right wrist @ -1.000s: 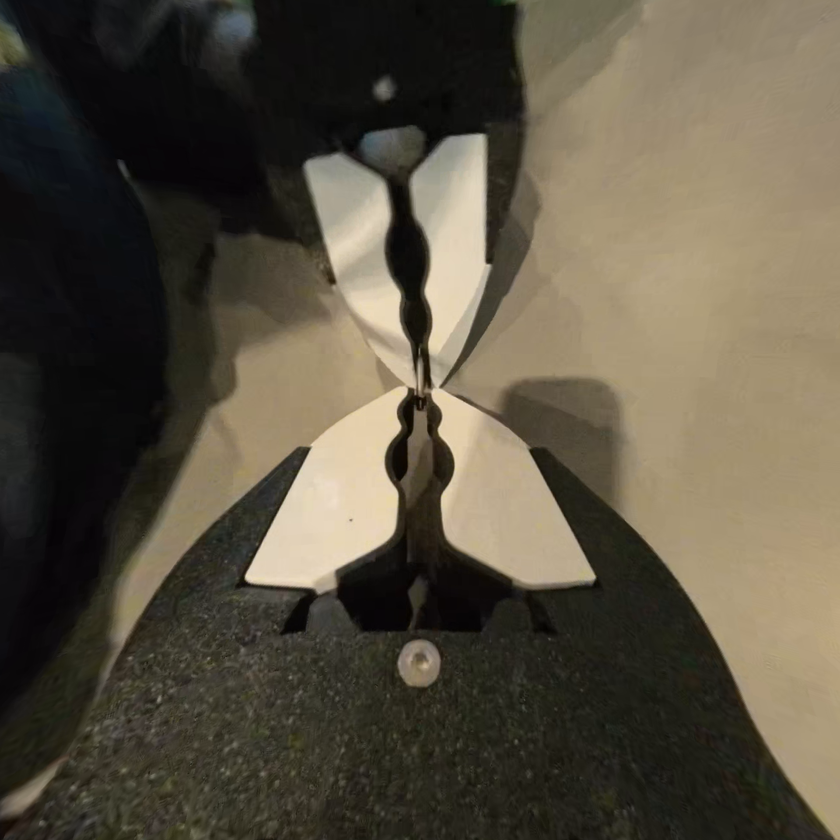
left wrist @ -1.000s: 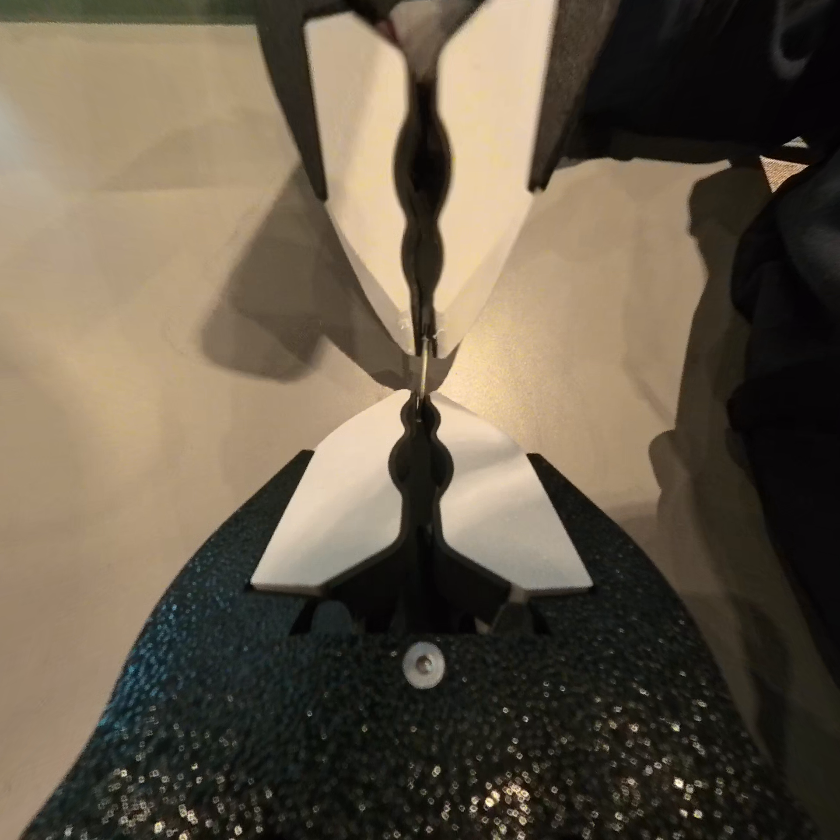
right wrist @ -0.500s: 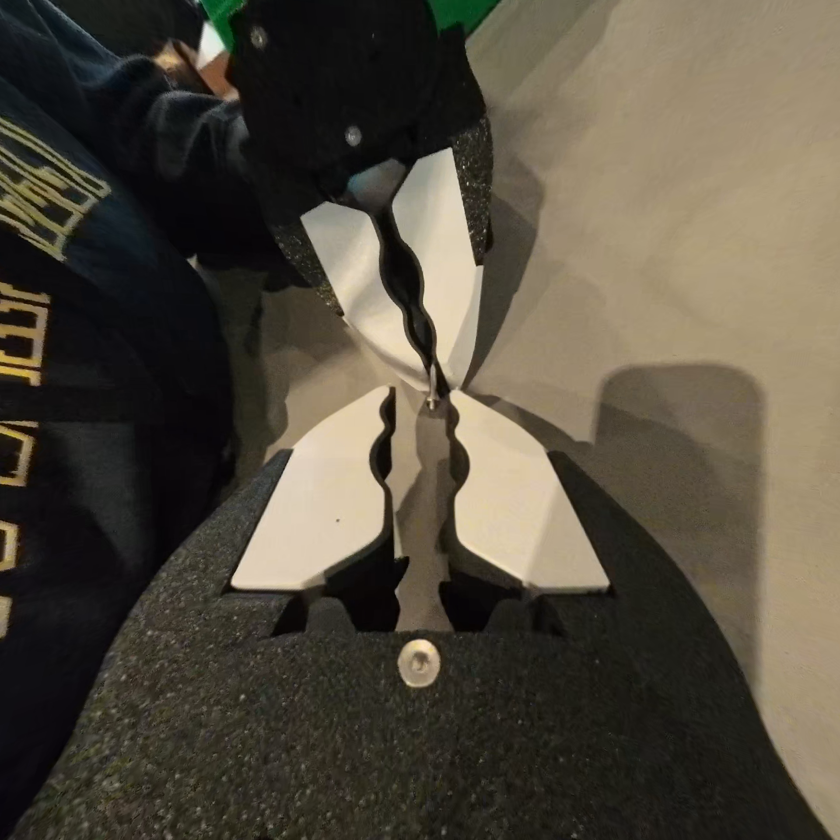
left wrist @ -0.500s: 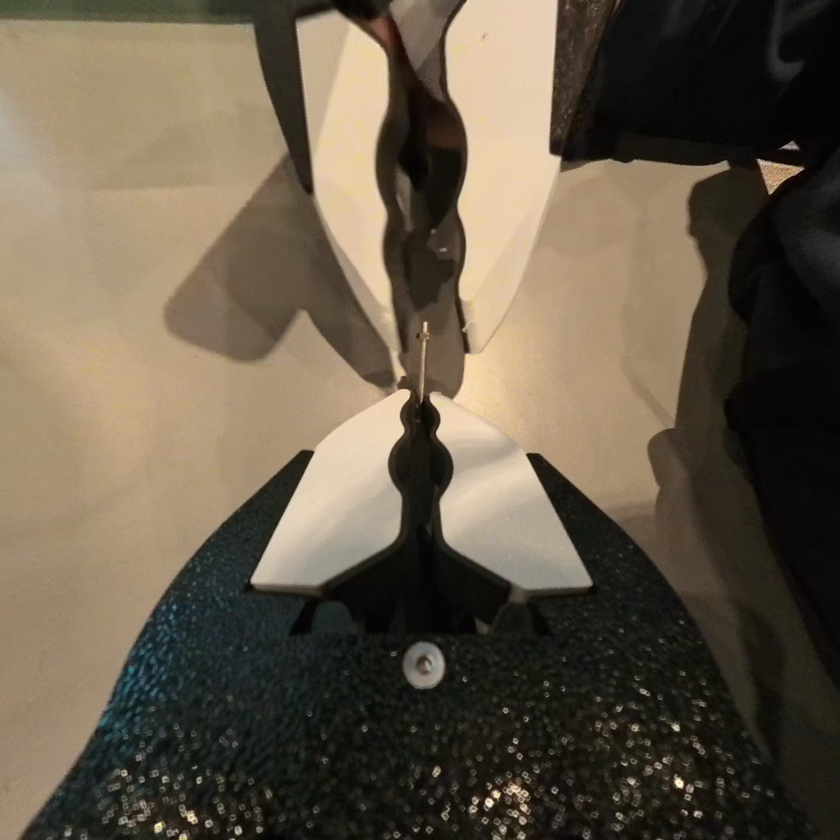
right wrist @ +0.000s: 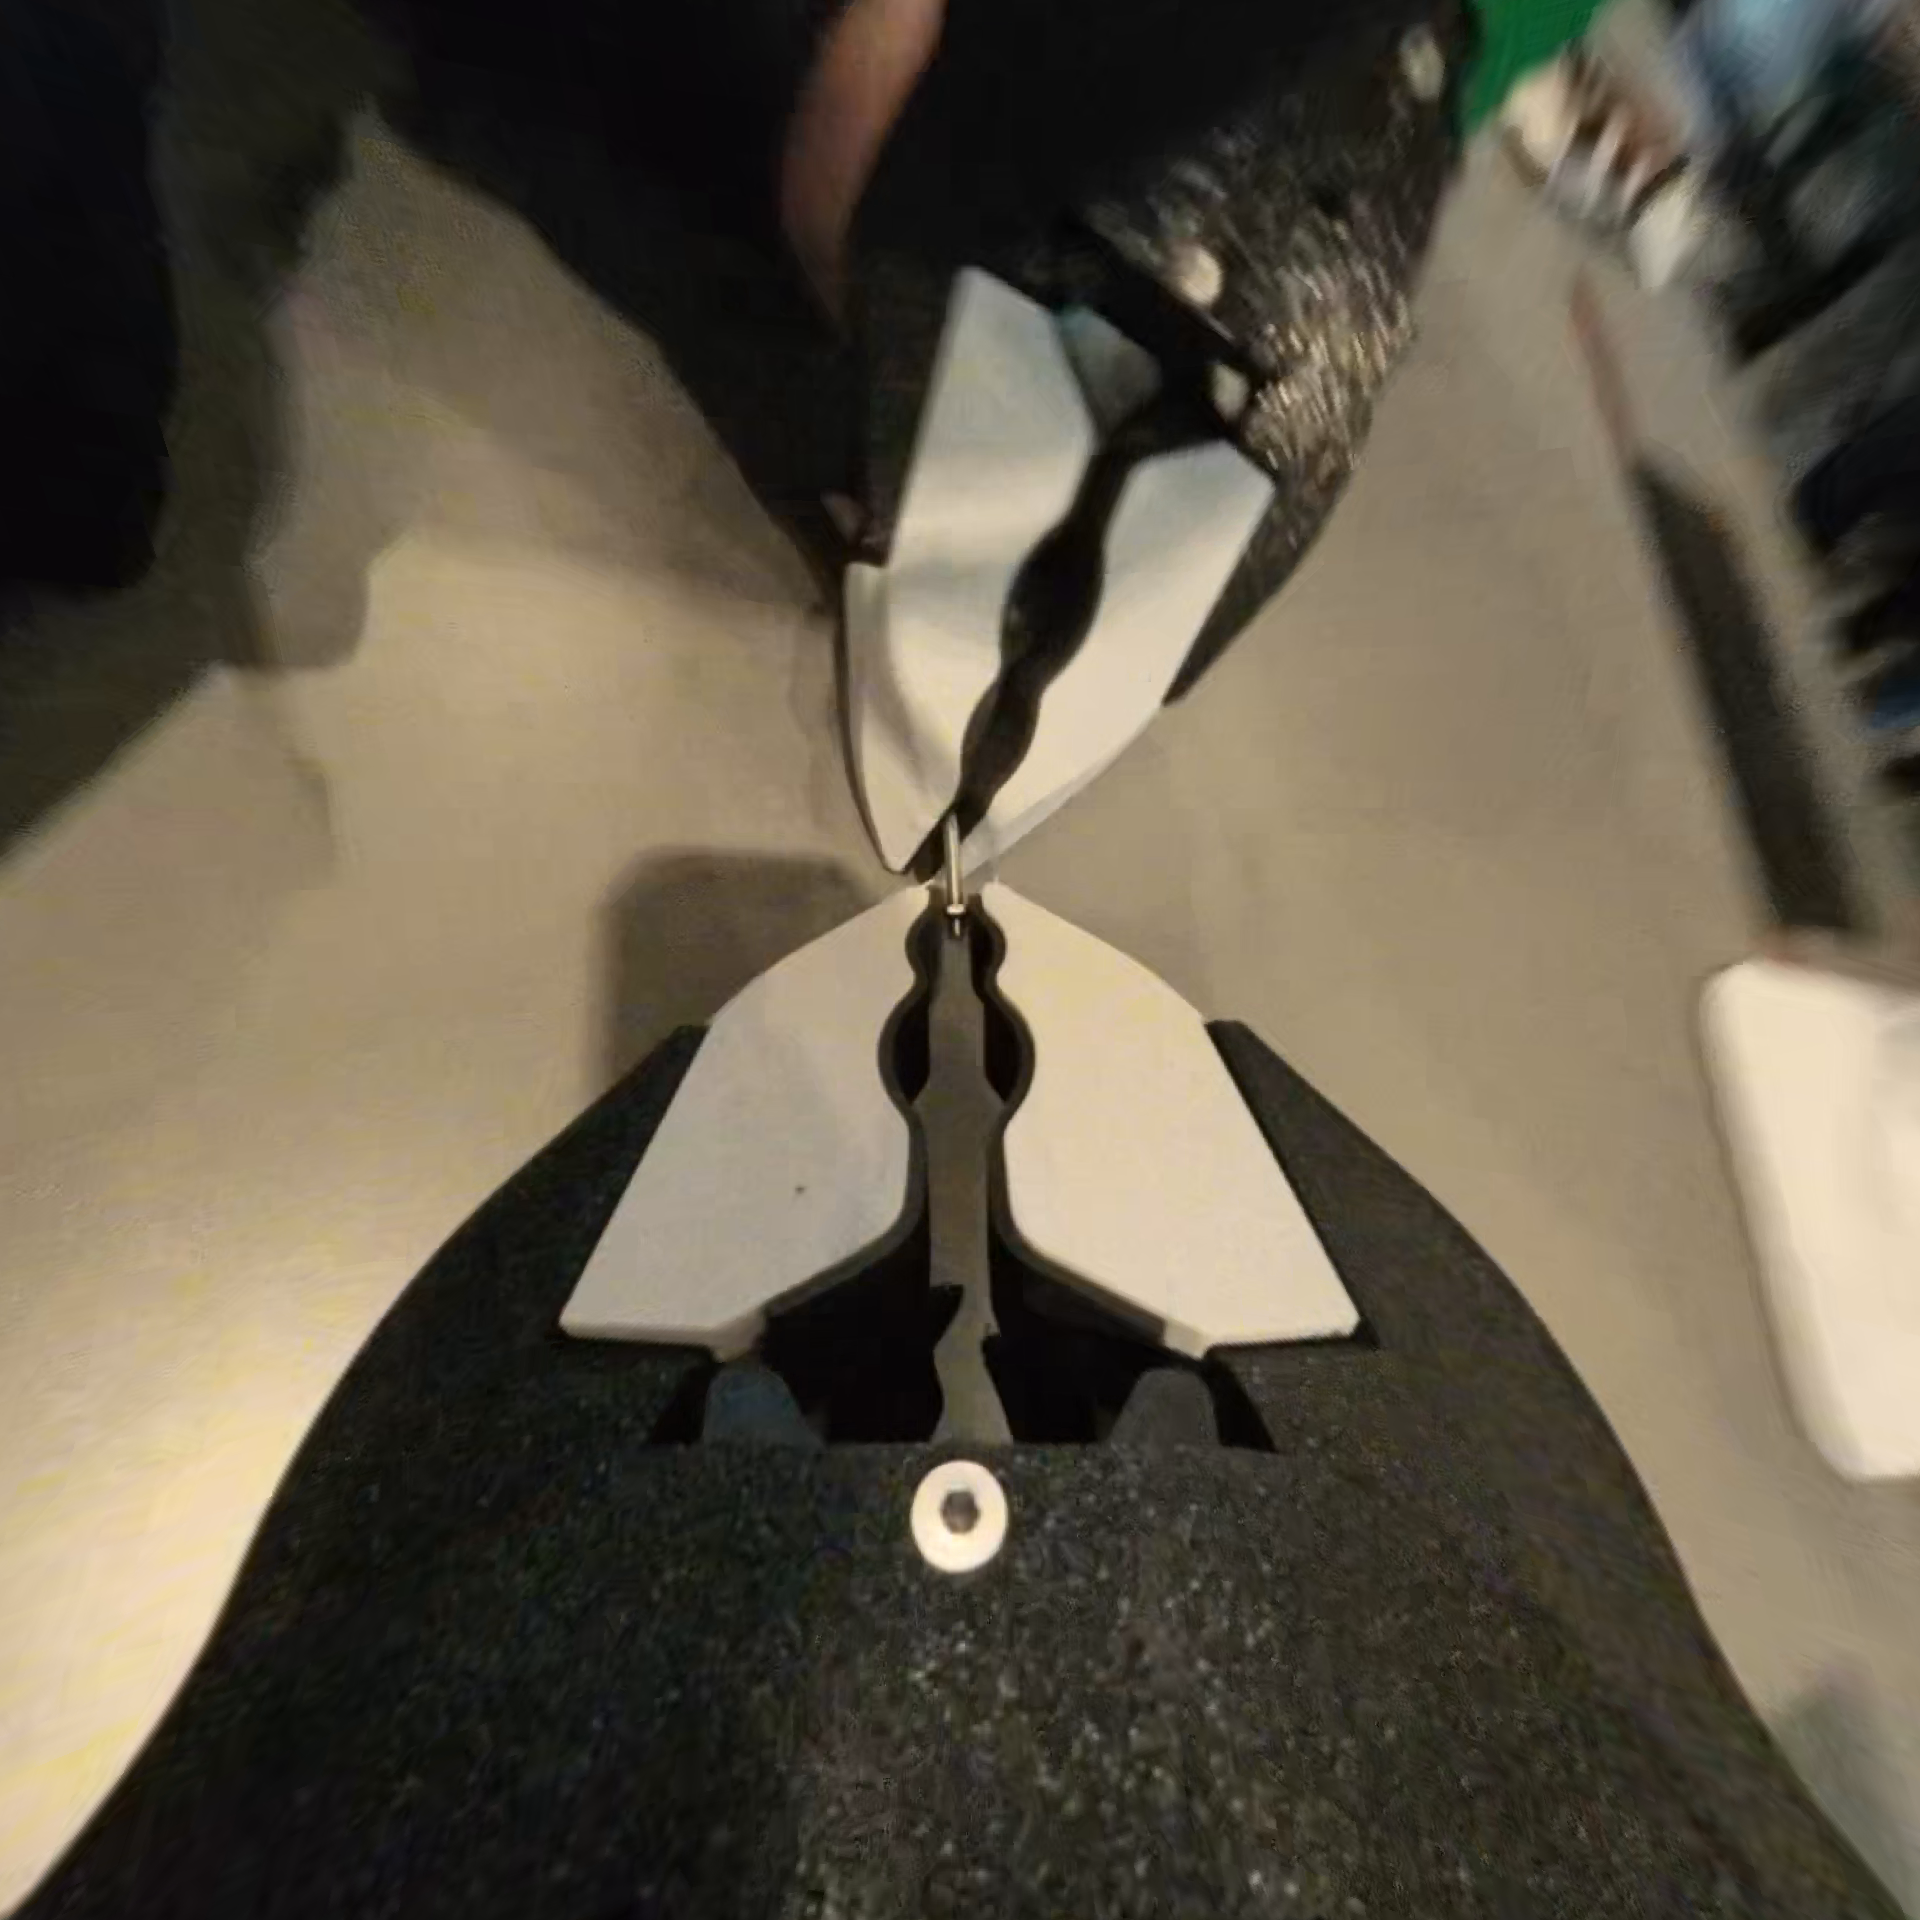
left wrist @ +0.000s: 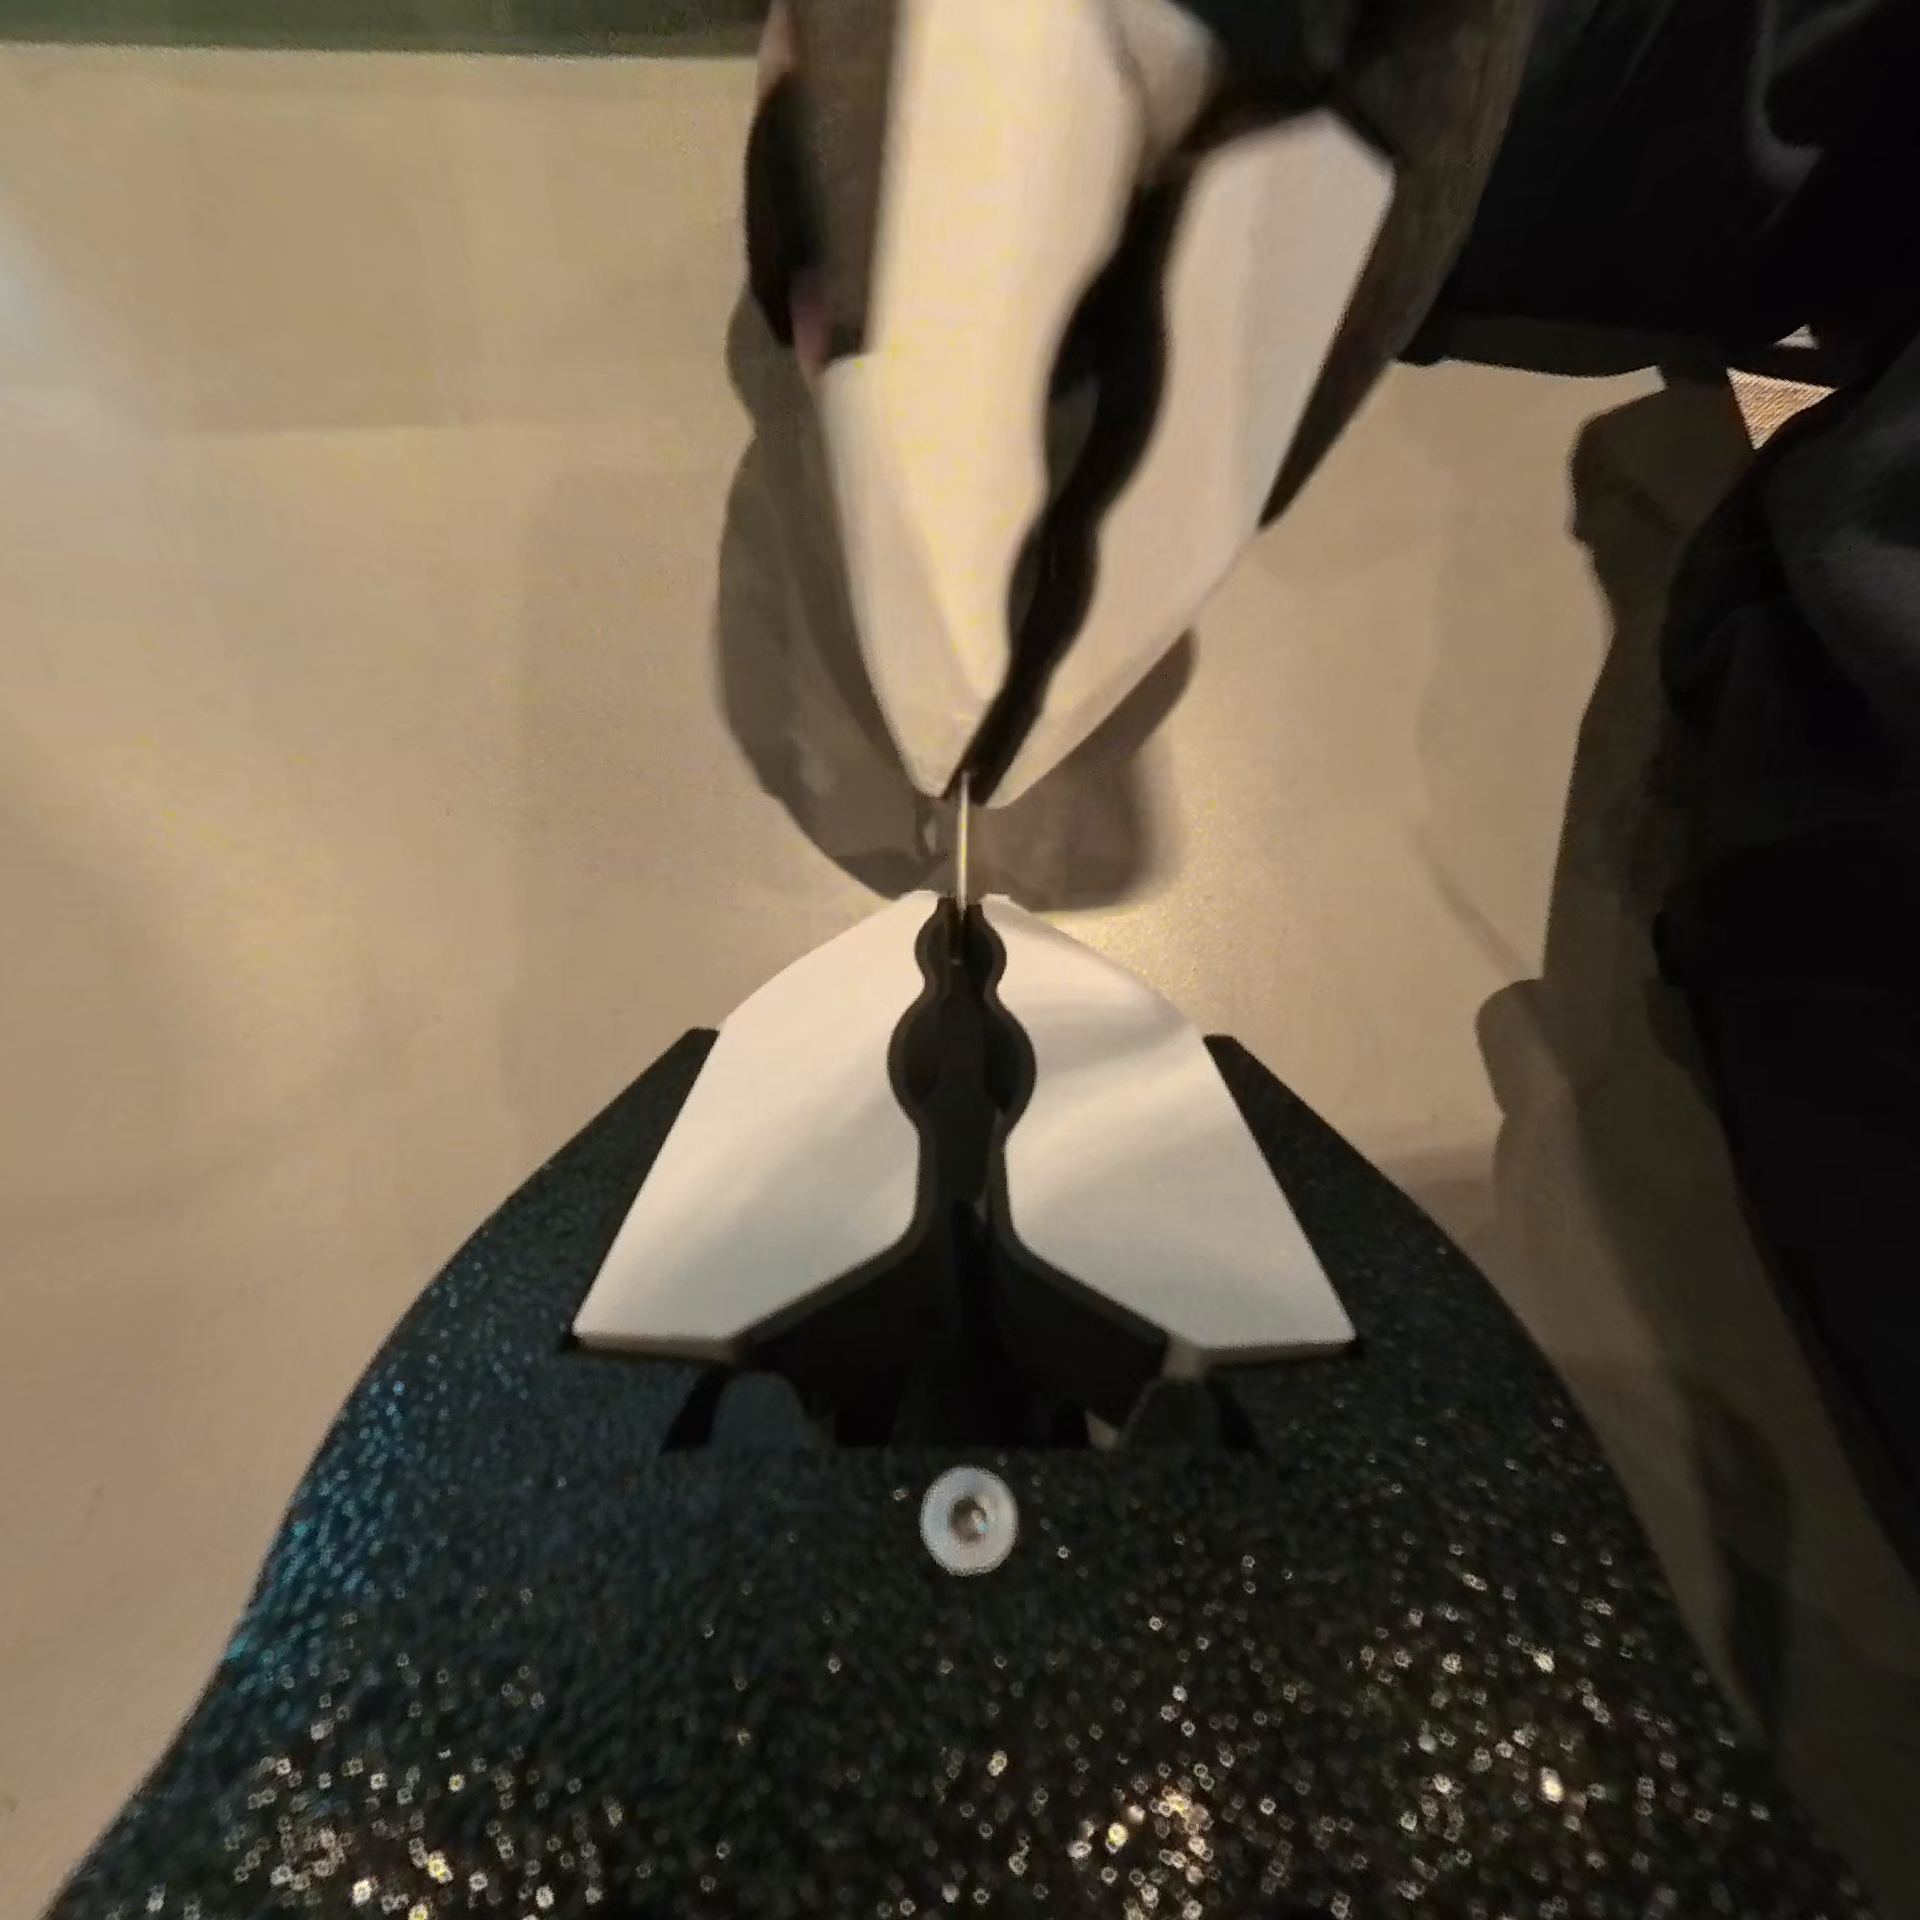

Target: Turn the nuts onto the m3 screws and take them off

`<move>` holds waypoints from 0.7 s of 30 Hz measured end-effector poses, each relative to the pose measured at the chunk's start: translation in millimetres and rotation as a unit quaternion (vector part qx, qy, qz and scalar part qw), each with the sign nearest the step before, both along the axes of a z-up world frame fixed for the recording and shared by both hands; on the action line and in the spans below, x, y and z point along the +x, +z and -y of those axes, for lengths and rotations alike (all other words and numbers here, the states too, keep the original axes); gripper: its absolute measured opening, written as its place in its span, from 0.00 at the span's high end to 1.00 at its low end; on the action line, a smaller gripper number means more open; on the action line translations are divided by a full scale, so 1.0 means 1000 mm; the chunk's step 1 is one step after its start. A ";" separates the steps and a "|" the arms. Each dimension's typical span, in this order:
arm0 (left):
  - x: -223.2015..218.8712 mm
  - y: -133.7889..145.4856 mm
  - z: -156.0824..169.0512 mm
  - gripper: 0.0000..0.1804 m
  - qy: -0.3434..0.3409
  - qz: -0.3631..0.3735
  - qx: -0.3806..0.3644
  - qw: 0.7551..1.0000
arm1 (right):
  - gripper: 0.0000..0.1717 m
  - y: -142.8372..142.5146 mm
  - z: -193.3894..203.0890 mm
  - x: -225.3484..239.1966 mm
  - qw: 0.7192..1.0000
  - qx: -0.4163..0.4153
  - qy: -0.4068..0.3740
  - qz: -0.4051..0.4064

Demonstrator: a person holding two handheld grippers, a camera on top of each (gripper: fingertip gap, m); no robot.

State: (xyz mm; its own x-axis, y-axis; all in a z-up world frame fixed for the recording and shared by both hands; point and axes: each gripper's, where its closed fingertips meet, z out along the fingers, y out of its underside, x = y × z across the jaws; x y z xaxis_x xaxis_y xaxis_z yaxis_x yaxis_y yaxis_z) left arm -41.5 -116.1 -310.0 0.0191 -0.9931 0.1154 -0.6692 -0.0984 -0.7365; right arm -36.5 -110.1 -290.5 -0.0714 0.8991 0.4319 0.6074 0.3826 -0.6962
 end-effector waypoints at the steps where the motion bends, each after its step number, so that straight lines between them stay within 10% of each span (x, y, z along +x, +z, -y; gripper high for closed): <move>1: 0.000 0.000 0.000 0.99 0.000 0.000 0.000 1.000 | 0.97 0.001 0.000 0.000 0.998 0.062 0.016 0.004; 4: 0.000 0.000 0.000 0.99 -0.001 -0.001 0.001 1.000 | 0.96 0.005 0.000 -0.001 0.998 0.061 -0.003 -0.005; 11: 0.000 0.000 0.000 0.99 0.000 -0.002 0.003 1.000 | 0.80 0.008 0.002 0.002 0.922 -0.368 -0.103 -0.065; 18: 0.000 0.000 0.000 0.98 -0.001 -0.002 0.003 1.000 | 0.97 0.001 0.007 -0.003 0.903 -0.414 -0.107 -0.051; 21: 0.000 0.000 0.000 0.99 -0.001 -0.001 0.002 1.000 | 0.97 -0.002 0.005 -0.001 0.944 -0.317 -0.083 -0.032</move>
